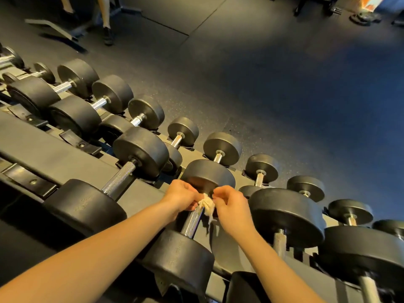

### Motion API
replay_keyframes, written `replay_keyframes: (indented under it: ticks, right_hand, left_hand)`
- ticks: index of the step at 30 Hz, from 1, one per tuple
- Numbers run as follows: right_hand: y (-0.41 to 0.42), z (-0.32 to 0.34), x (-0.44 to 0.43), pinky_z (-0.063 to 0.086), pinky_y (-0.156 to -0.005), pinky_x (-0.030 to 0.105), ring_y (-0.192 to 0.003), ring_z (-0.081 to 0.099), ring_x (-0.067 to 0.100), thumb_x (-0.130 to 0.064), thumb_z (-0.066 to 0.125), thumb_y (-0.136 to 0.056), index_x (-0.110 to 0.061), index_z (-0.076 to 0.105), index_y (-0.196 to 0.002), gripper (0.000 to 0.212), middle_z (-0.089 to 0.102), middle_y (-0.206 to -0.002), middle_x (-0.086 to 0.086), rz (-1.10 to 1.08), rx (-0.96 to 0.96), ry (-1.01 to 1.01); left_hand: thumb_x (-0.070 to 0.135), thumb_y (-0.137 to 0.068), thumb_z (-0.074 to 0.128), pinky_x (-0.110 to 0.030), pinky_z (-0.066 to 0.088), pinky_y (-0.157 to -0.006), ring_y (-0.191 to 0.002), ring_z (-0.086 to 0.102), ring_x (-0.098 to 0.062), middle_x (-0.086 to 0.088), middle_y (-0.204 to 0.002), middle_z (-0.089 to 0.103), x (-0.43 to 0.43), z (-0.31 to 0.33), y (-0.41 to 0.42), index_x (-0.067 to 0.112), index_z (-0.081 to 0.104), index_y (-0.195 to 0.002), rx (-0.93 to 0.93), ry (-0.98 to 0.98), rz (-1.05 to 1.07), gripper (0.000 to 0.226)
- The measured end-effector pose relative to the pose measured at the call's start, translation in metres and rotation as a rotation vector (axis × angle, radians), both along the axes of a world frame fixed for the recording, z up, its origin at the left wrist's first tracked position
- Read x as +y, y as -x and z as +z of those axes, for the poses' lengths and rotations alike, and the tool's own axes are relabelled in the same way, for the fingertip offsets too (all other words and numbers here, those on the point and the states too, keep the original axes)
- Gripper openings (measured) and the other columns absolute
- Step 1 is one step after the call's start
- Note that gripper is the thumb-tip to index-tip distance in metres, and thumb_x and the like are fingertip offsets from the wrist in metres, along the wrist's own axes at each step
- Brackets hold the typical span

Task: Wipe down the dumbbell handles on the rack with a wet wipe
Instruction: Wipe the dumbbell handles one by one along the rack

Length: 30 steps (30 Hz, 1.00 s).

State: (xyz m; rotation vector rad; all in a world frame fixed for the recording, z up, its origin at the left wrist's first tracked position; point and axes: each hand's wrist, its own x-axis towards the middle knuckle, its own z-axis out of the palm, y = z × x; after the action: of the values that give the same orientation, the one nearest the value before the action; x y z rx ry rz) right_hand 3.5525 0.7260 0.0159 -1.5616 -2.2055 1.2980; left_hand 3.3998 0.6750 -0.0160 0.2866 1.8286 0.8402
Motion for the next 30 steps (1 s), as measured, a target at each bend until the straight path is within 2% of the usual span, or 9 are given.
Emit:
replay_keyframes:
  ticks: [5,9,13,19,21,24,26,28,30]
  right_hand:
    - [0.007,0.016,0.039,0.051,-0.081,0.031,-0.097,0.058,0.013,-0.020,0.056,-0.099,-0.019,0.066,-0.109,0.015,0.062,-0.105,-0.004,0.142,-0.003,-0.497]
    - [0.043,-0.017,0.066,0.046,-0.100,0.039,-0.122,0.053,0.019,-0.040,0.048,-0.103,-0.021,0.058,-0.131,0.035,0.057,-0.130,-0.001,0.288,-0.060,-0.325]
    - [0.046,-0.047,0.062,0.052,-0.083,0.037,-0.101,0.062,0.018,-0.036,0.043,-0.105,-0.019,0.063,-0.118,0.028,0.067,-0.111,0.001,0.189,0.079,-0.366]
    - [0.043,-0.054,0.067,0.039,-0.078,0.025,-0.098,0.057,0.009,-0.037,0.042,-0.103,-0.022,0.065,-0.117,0.030,0.066,-0.110,-0.005,0.176,0.140,-0.335]
    - [0.043,-0.056,0.067,0.040,-0.078,0.025,-0.098,0.057,0.008,-0.036,0.044,-0.104,-0.023,0.064,-0.117,0.028,0.066,-0.109,-0.006,0.174,0.145,-0.338]
    - [0.043,-0.059,0.068,0.044,-0.080,0.026,-0.099,0.059,0.010,-0.038,0.043,-0.103,-0.024,0.065,-0.116,0.030,0.067,-0.108,-0.007,0.164,0.160,-0.350]
    - [0.043,-0.060,0.069,0.047,-0.081,0.028,-0.100,0.059,0.010,-0.041,0.040,-0.101,-0.023,0.065,-0.116,0.034,0.067,-0.107,-0.007,0.165,0.162,-0.360]
    - [0.042,-0.061,0.068,0.049,-0.083,0.030,-0.100,0.059,0.011,-0.040,0.040,-0.101,-0.023,0.065,-0.115,0.033,0.067,-0.107,-0.006,0.157,0.164,-0.365]
    - [0.042,-0.063,0.069,0.047,-0.083,0.028,-0.101,0.059,0.010,-0.036,0.044,-0.103,-0.022,0.065,-0.116,0.029,0.067,-0.108,-0.006,0.153,0.168,-0.365]
  left_hand:
    - [0.013,-0.084,0.083,-0.036,0.064,-0.064,-0.057,0.068,-0.018,-0.010,-0.066,0.072,-0.002,-0.008,0.002,0.009,0.070,-0.077,0.135,0.042,0.114,0.015]
    - [0.019,-0.084,0.081,-0.046,0.064,-0.074,-0.072,0.074,-0.025,-0.006,-0.067,0.074,-0.004,-0.008,0.000,0.015,0.075,-0.069,0.242,0.035,0.046,0.017]
    - [0.021,-0.093,0.058,-0.038,0.048,-0.062,-0.065,0.060,-0.026,-0.009,-0.062,0.062,-0.001,-0.005,-0.008,0.009,0.067,-0.062,0.337,0.066,-0.143,0.034]
    - [0.039,-0.089,0.075,-0.025,0.039,-0.056,-0.063,0.058,-0.011,0.006,-0.064,0.058,0.011,-0.013,-0.011,0.021,0.065,-0.076,0.477,0.098,-0.421,0.025]
    - [0.038,-0.090,0.076,-0.026,0.040,-0.057,-0.062,0.056,-0.012,0.005,-0.064,0.058,0.010,-0.016,-0.003,0.021,0.062,-0.073,0.340,0.111,-0.389,0.028]
    - [0.032,-0.098,0.068,-0.034,0.060,-0.080,-0.082,0.073,-0.020,-0.010,-0.089,0.076,0.001,-0.014,0.006,0.005,0.072,-0.101,-0.338,0.059,-0.101,0.027]
    - [0.029,-0.101,0.062,-0.043,0.057,-0.097,-0.103,0.074,-0.029,-0.021,-0.110,0.074,-0.006,-0.018,0.009,-0.003,0.065,-0.122,-0.675,0.036,0.032,0.039]
    - [0.030,-0.104,0.057,-0.044,0.054,-0.101,-0.109,0.072,-0.031,-0.022,-0.114,0.073,-0.007,-0.023,0.011,-0.004,0.063,-0.125,-0.720,0.045,0.015,0.041]
    - [0.034,-0.105,0.055,-0.041,0.056,-0.098,-0.100,0.074,-0.027,-0.016,-0.104,0.076,-0.001,-0.018,0.011,0.001,0.066,-0.116,-0.483,0.065,-0.156,0.037]
